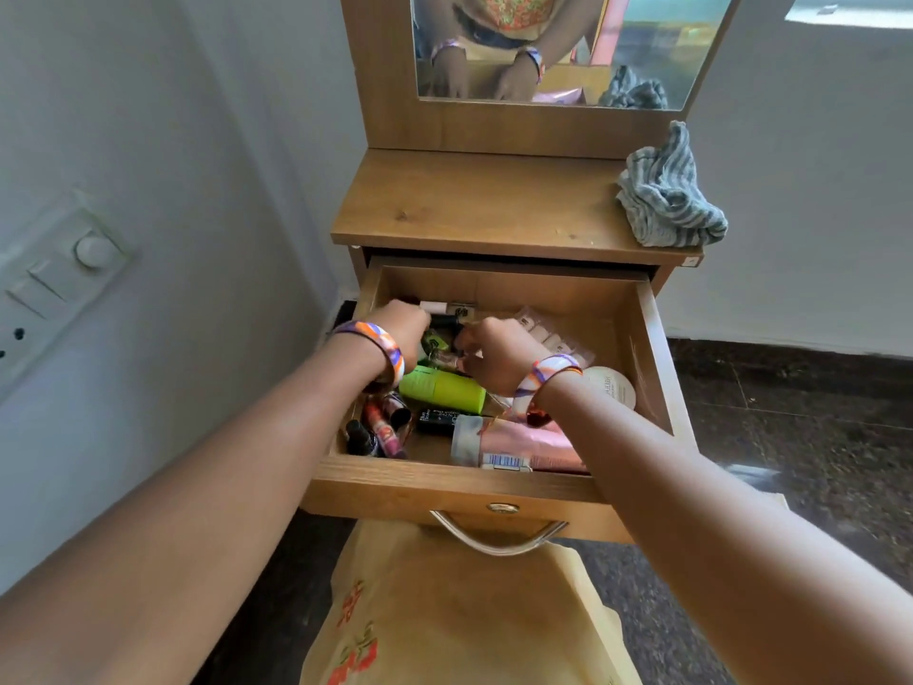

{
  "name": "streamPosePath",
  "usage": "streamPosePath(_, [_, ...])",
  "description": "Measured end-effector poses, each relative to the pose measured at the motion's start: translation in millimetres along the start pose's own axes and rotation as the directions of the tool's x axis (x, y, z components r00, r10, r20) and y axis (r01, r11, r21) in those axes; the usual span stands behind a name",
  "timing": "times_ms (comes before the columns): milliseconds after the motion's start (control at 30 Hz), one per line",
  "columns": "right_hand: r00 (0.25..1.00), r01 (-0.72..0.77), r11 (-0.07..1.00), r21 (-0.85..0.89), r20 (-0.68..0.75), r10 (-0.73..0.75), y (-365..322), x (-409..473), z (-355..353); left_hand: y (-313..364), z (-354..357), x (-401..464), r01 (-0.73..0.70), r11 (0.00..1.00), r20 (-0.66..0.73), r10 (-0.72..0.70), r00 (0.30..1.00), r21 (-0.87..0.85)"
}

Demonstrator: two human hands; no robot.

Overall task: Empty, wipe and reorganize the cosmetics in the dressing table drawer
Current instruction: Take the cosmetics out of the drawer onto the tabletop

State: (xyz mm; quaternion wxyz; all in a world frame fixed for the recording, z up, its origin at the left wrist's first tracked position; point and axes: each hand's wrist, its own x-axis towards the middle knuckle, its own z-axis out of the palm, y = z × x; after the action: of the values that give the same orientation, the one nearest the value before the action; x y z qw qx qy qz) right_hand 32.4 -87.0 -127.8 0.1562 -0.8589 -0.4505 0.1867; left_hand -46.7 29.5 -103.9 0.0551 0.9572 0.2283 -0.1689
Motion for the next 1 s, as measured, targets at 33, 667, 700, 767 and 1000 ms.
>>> streamPosePath(33, [1.000, 0.002, 0.999, -0.049, 0.001, -0.002, 0, 2, 4, 0, 5, 3, -0.007, 1.000, -0.004, 0.007, 1.000, 0.021])
streamPosePath(667, [0.959, 0.075, 0.781, 0.621, -0.260, 0.114, -13, 38, -84, -38, -82, 15, -0.123, 0.804, -0.426, -0.173, 0.888, -0.582])
streamPosePath(700, [0.938, 0.082, 0.801, 0.593, -0.318, 0.140, -17, 47, -91, -39, -89, 21, -0.137, 0.780, -0.462, -0.210, 0.862, -0.611])
streamPosePath(767, [0.917, 0.067, 0.830, 0.554, -0.361, 0.167, -24, 67, -101, -39, -98, 38, -0.153, 0.739, -0.512, -0.287, 0.810, -0.656])
streamPosePath(1000, [0.898, 0.006, 0.825, 0.566, -0.366, 0.244, -26, 130, -96, -36, -99, 95, -0.131, 0.677, -0.538, -0.437, 0.721, -0.724])
